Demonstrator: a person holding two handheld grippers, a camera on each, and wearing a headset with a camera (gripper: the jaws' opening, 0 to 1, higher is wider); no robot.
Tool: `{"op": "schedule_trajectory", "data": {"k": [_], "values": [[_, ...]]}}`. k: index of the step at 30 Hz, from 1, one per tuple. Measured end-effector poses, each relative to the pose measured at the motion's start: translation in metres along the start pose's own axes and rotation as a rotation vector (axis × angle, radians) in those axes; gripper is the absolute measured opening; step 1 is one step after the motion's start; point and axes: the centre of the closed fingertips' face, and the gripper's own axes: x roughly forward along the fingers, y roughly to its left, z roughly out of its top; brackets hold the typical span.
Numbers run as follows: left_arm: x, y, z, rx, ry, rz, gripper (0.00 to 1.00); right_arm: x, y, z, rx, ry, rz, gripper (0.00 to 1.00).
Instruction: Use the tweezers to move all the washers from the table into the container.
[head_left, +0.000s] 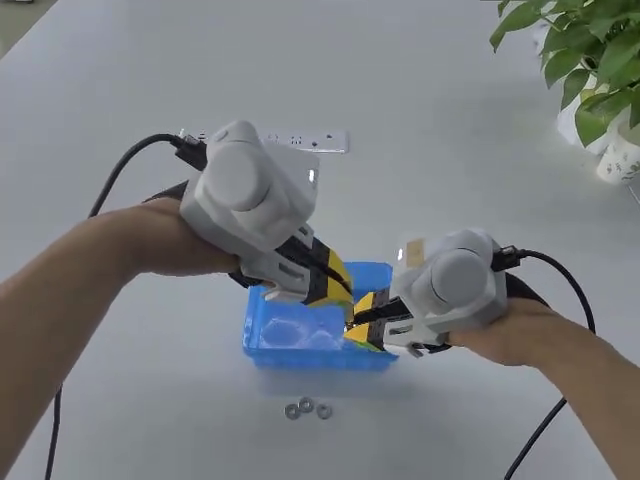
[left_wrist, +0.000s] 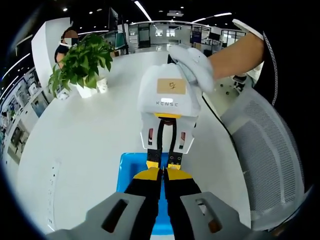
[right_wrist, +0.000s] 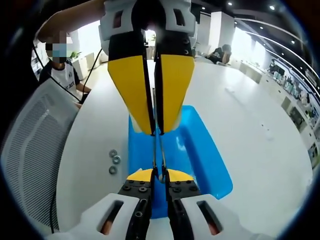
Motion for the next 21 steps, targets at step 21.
{"op": "schedule_trajectory", "data": {"k": [21], "values": [[0.011, 0.006, -0.011, -0.022, 0.011, 0.002, 0.06, 0.013, -0.003, -0.013, 0.017, 0.036, 0.022, 0.11]]}}
